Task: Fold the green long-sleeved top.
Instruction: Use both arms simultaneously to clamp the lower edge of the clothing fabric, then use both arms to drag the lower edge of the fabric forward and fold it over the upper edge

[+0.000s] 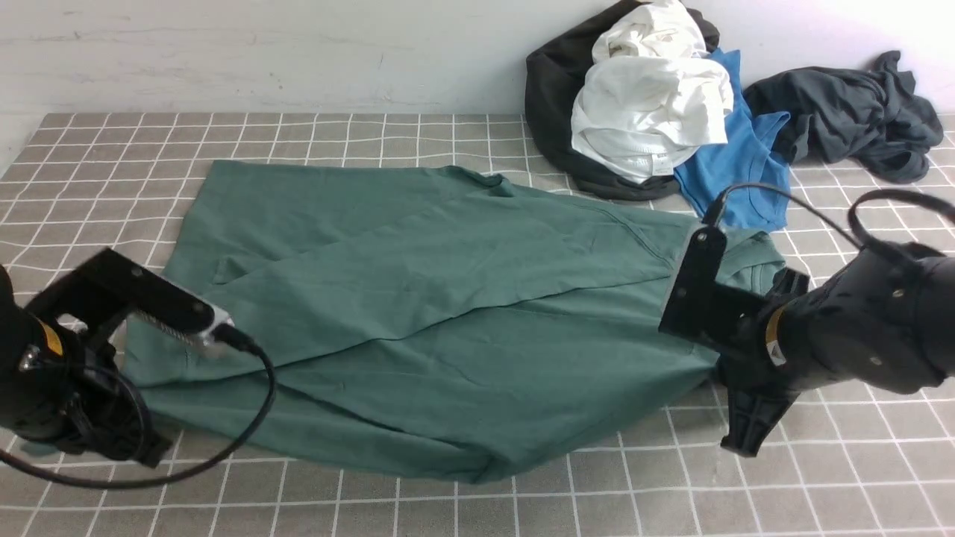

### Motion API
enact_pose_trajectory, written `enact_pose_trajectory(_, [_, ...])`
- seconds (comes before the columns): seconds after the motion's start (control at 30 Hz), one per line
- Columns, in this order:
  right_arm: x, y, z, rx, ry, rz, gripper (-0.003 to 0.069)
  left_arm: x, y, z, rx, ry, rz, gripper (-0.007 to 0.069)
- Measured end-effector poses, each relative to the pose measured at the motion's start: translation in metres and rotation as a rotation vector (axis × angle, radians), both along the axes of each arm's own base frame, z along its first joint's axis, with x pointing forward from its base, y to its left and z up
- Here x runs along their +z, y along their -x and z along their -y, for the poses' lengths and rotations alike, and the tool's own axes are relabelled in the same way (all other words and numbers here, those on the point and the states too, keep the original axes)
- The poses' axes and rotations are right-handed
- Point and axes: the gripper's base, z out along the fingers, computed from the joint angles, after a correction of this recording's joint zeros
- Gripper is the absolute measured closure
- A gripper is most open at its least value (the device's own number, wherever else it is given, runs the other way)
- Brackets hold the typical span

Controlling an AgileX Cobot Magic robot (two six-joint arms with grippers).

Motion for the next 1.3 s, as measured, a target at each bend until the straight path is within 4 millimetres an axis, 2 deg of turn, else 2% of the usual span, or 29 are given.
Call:
enact_pose_trajectory(0.03, [0.001,0.0,0.0,-0.001,-0.001,0.003,0.0651,0.002,-0.001,0.0,0.004,0.001,0.012,0.0629])
enact_pose_trajectory(0.17, [0.032,-0.026,0.0,-0.078,-0.076,0.097,0.0651,0.032,-0.037,0.0,0.033,-0.012,0.187,0.0629])
enact_pose_trajectory(0.2, [0.034,-0.028,0.0,-0.087,-0.082,0.101,0.0651,0.034,-0.04,-0.001,0.032,-0.017,0.197,0.0629])
enact_pose_trajectory(0.3, [0.05,-0.063,0.0,-0.152,-0.147,0.165,0.0651,0.054,-0.087,0.001,0.026,-0.046,0.292,0.0629])
enact_pose_trajectory(0.37, [0.054,-0.081,-0.001,-0.176,-0.171,0.184,0.0651,0.053,-0.112,0.002,0.034,-0.053,0.303,0.0629])
enact_pose_trajectory(0.4, [0.054,-0.099,-0.002,-0.2,-0.193,0.196,0.0651,0.053,-0.133,0.003,0.048,-0.054,0.318,0.0629])
enact_pose_trajectory(0.43, [0.054,-0.111,-0.004,-0.216,-0.207,0.2,0.0651,0.051,-0.152,0.005,0.06,-0.052,0.329,0.0629])
enact_pose_trajectory(0.47, [0.053,-0.116,-0.004,-0.222,-0.215,0.203,0.0651,0.049,-0.159,0.005,0.065,-0.052,0.332,0.0629])
enact_pose_trajectory(0.5, [0.049,-0.133,-0.007,-0.242,-0.233,0.204,0.0651,0.047,-0.185,0.007,0.084,-0.043,0.357,0.0629])
enact_pose_trajectory(0.6, [0.036,-0.168,-0.015,-0.278,-0.273,0.209,0.0651,0.018,-0.238,0.01,0.12,-0.035,0.362,0.0629])
enact_pose_trajectory(0.63, [0.03,-0.17,-0.016,-0.281,-0.273,0.202,0.0651,0.015,-0.244,0.011,0.122,-0.035,0.363,0.0629])
enact_pose_trajectory(0.67, [0.026,-0.185,-0.018,-0.308,-0.301,0.216,0.0651,0.002,-0.264,0.012,0.136,-0.036,0.368,0.0629])
enact_pose_trajectory(0.8, [0.004,-0.218,-0.017,-0.425,-0.395,0.226,0.0646,-0.027,-0.312,0.012,0.162,-0.064,0.412,0.0623])
enact_pose_trajectory(0.83, [0.003,-0.219,-0.017,-0.432,-0.402,0.225,0.0645,-0.033,-0.313,0.012,0.163,-0.067,0.4,0.0623])
enact_pose_trajectory(0.9, [-0.01,-0.233,-0.01,-0.52,-0.467,0.219,0.0615,-0.049,-0.334,0.007,0.208,-0.042,0.436,0.0573])
enact_pose_trajectory(0.97, [-0.014,-0.236,-0.006,-0.551,-0.481,0.21,0.0594,-0.051,-0.339,0.003,0.238,-0.014,0.453,0.0533])
enact_pose_trajectory(1.0, [-0.021,-0.238,0.0,-0.612,-0.502,0.185,0.054,-0.058,-0.343,-0.003,0.277,0.02,0.451,0.0466])
enact_pose_trajectory(1.03, [-0.022,-0.238,0.002,-0.622,-0.501,0.179,0.0526,-0.057,-0.343,-0.005,0.283,0.023,0.454,0.0447])
enact_pose_trajectory(1.07, [-0.022,-0.238,0.006,-0.658,-0.493,0.156,0.0463,-0.058,-0.344,-0.009,0.309,0.045,0.447,0.0372])
enact_pose_trajectory(1.17, [-0.015,-0.238,0.008,-0.684,-0.482,0.14,0.0393,-0.053,-0.343,-0.015,0.329,0.053,0.45,0.0269])
enact_pose_trajectory(1.23, [0.001,-0.238,0.006,-0.694,-0.494,0.136,0.0352,-0.046,-0.339,-0.018,0.357,0.058,0.417,0.0204])
enact_pose_trajectory(1.3, [0.025,-0.237,-0.004,-0.659,-0.523,0.131,0.0342,-0.039,-0.334,-0.021,0.391,0.064,0.37,0.0179])
